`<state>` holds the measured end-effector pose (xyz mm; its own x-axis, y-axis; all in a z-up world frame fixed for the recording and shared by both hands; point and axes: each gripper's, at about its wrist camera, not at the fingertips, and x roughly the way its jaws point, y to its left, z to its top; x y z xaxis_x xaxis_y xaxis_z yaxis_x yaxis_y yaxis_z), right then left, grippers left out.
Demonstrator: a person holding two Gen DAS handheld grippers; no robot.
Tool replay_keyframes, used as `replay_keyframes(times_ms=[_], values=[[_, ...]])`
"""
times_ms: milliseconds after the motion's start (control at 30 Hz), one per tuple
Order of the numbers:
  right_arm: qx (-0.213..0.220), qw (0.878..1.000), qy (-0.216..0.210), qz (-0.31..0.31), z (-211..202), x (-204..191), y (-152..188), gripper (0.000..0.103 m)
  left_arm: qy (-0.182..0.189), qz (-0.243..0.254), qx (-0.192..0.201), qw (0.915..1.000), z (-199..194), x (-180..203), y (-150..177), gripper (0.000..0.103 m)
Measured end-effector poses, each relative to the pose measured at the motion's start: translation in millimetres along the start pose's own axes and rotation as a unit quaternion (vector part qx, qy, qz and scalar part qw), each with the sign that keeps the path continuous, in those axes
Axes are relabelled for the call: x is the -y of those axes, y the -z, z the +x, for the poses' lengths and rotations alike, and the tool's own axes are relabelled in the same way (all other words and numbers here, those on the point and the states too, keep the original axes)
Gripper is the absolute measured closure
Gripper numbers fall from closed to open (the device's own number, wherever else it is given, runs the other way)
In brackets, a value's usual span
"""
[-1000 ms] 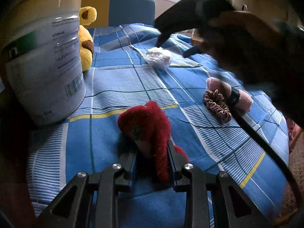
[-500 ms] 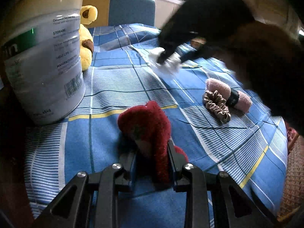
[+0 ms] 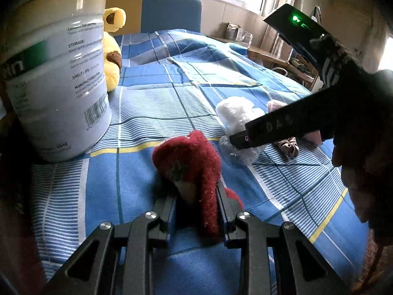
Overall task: Organize soft objects
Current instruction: 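Carry the red plush into the gold tray and open the left gripper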
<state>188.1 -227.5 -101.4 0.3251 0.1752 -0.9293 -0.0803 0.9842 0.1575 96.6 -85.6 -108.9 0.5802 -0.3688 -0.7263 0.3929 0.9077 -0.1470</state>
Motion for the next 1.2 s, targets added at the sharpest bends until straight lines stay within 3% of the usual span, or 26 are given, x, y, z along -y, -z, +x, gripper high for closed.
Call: replay_keyframes(times_ms=[133,300,467,667,800,967,1100,1200], values=[[0.009,1.000,0.016,-0.012,0.9,-4.7,0.7,0.071,-0.005,0.008,-0.010,0.9999,-1.9,2.2,-0.5,0.077],[0.014,1.000,0.017,-0.016,7.5,-7.5,-2.4,0.071,-0.004,0.002,-0.024,0.9997,-15.8,1.6,0.2,0.089],[0.016,1.000,0.018,-0.020,9.6,-10.1,-1.7,0.071,0.016,-0.001,0.003,0.9999,-55.7,-4.2,0.7,0.089],[0.021,0.999,0.031,-0.037,9.8,-17.0,0.5,0.071,0.020,-0.053,0.040,0.9976,-118.9,-42.4,1.6,0.089],[0.022,0.998,0.032,-0.039,8.5,-21.3,3.4,0.071,-0.013,-0.108,0.059,0.9923,-161.0,-89.3,14.6,0.089],[0.022,0.998,0.035,-0.043,8.9,-23.2,4.1,0.071,-0.073,-0.179,0.059,0.9793,-192.6,-150.3,41.5,0.089],[0.024,0.998,0.039,-0.048,7.7,-24.1,4.3,0.071,-0.102,-0.224,0.039,0.9683,-195.0,-179.4,67.9,0.089],[0.024,0.998,0.039,-0.049,7.7,-24.5,4.4,0.071,-0.111,-0.235,0.018,0.9654,-188.2,-186.9,81.0,0.089]])
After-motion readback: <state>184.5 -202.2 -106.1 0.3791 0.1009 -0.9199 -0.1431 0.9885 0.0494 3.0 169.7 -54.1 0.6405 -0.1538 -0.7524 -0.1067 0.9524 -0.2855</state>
